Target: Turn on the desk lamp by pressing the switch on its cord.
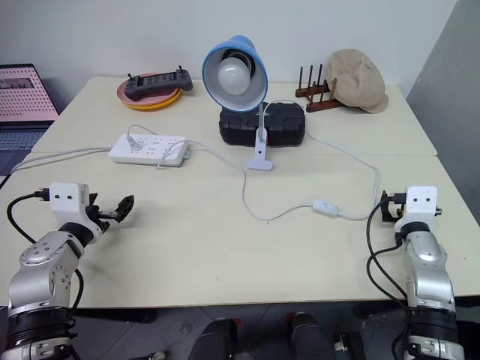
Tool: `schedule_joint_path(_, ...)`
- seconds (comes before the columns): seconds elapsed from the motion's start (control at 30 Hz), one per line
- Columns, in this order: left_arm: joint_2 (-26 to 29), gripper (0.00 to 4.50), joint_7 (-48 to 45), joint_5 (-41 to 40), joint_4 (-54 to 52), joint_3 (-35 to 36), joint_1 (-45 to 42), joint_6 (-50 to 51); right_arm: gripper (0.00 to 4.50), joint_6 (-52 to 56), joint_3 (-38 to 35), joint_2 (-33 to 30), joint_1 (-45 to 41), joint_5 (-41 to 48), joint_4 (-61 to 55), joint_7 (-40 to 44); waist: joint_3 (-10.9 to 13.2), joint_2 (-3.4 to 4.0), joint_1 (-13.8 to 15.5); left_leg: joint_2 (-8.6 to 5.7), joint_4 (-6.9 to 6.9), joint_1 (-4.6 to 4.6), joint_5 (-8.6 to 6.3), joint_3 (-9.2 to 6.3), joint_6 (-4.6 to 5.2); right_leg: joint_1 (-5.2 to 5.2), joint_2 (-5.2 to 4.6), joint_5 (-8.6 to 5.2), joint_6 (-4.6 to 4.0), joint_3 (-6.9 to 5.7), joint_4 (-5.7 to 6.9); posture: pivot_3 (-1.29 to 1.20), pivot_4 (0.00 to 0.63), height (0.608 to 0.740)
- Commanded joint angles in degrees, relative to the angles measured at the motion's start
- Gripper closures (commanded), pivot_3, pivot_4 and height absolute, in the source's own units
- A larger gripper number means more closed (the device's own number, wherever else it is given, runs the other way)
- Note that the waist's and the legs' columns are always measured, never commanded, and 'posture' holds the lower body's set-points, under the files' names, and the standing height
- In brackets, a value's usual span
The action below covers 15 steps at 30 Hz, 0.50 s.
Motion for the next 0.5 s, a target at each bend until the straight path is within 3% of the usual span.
schedule_joint_path(0.03, 0.9, 0.00, -0.5, -1.1, -2.0, 1.0, -0.2, 0.6, 0.01, 0.2, -1.5, -0.4, -0.4, 0.2, -2.7, -0.5, 0.0, 0.00, 0.0, 0.00, 0.00, 0.00, 0.00, 0.00, 0.00, 0.00, 0.00, 0.00, 0.00, 0.00, 0.00, 0.00, 0.150, 0.740)
schedule_joint_path(0.37, 1.6, 0.00, -2.5, -1.9, -3.3, 1.3, 0.5, 1.5, 0.01, 1.5, -1.2, -1.9, 0.9, 0.8, -5.4, 2.5, 0.0, 0.00, 0.0, 0.00, 0.00, 0.00, 0.00, -0.01, 0.00, 0.00, 0.00, -0.01, 0.00, -0.01, 0.00, 0.00, 0.150, 0.740)
schedule_joint_path(0.5, 2.9, 0.00, -7.0, -3.9, -5.2, 0.0, 0.7, 3.6, 0.01, 4.1, 1.5, -5.3, 1.7, 5.6, -10.3, 14.0, 0.0, 0.00, 0.0, 0.00, 0.00, 0.00, 0.00, 0.00, 0.00, 0.00, 0.00, -0.01, 0.02, 0.00, 0.00, 0.00, 0.150, 0.740)
